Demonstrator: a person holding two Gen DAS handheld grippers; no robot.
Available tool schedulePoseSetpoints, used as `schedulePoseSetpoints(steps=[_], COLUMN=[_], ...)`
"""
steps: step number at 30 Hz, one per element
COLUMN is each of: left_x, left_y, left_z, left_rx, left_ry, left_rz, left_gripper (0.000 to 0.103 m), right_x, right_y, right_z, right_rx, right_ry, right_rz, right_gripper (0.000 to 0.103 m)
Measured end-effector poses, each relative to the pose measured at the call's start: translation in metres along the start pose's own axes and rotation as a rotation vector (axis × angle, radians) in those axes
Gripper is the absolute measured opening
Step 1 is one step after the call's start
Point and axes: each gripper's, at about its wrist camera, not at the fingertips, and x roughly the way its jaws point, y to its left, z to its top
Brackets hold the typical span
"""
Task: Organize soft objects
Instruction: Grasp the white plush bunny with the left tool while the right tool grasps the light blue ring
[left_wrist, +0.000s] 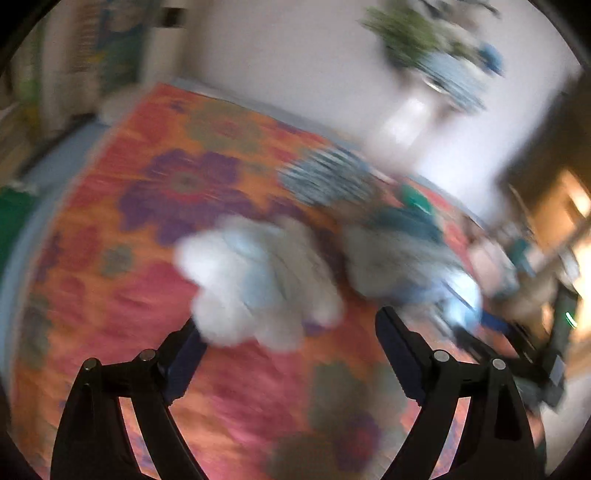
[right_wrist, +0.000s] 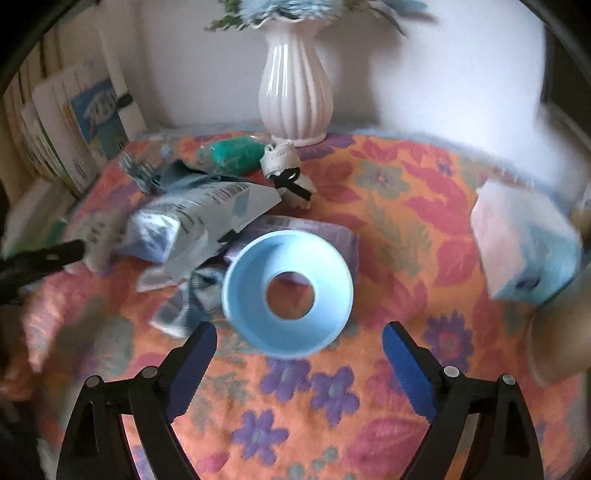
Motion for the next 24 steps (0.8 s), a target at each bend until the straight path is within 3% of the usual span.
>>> schedulePoseSetpoints(steps=[1,3,4,6,10,14,16,17,19,21,24], left_x=[0.001,0.001,-0.002,-0.014,-0.031,-0.001,0.017,0.024,0.032,0.025,0.010], left_y=[-0.008,-0.026,-0.035,-0.046,-0.044,-0.035,-0.032,-0.029,-0.024,-0.024,-0.028], left_z=[-0.005,-0.017,-0.023,-0.029,-0.017,0.003,0.006,0.008,0.009,0.008,0.001], left_rx=[0.036,0.127,0.177,0.255,0.289,0.303,0.309,0.296,0.264,0.260,0.225], left_ry=[0.030,0.102,0.128,0.109,0.000,-0.028,-0.007,0.008,0.015,-0.022,-0.047], left_rz=[-0.028,-0.073,-0.088,-0.041,0.166,0.336,0.360,0.331,0.281,0.264,0.224], left_gripper=[0.087,0.087,0.087,0.088,0.088,0.089,0.089,0.087,0.067,0.040,0.039], right_x=[0.003,0.004,0.003,-0.001,-0.010,-0.018,-0.020,-0.023,-0.025,-0.023,-0.022], right_y=[0.001,0.000,-0.001,-0.003,-0.009,-0.011,-0.012,-0.014,-0.016,-0.021,-0.025], right_z=[0.001,0.002,0.002,0.000,-0.003,-0.012,-0.021,-0.026,-0.033,-0.033,-0.032], right_rx=[-0.011,-0.006,-0.002,0.000,0.033,0.046,0.046,0.045,0.042,0.058,0.078], right_ry=[-0.003,-0.019,-0.029,-0.051,-0.093,-0.077,-0.041,-0.028,-0.029,-0.022,-0.029], right_rz=[-0.022,0.013,0.026,0.027,0.068,0.043,0.046,0.057,0.064,0.087,0.108], right_gripper=[0.085,0.063,0.063,0.062,0.061,0.061,0.061,0.061,0.061,0.061,0.063])
